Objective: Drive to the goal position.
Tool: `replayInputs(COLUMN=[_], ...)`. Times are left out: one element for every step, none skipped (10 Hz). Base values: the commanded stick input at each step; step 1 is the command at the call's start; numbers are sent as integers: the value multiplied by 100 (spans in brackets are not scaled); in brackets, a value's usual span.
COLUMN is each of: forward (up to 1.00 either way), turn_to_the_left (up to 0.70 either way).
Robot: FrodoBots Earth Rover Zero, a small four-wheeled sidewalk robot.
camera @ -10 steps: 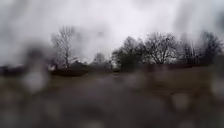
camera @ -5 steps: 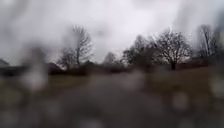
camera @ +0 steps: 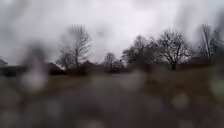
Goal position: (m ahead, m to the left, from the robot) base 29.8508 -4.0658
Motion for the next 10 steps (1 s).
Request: replayInputs(forward=[70, 70, 70, 70, 70, 70, 70, 70, 70, 70], turn_to_the_left=[0, 0, 0, 0, 0, 0, 0, 0, 0, 0])
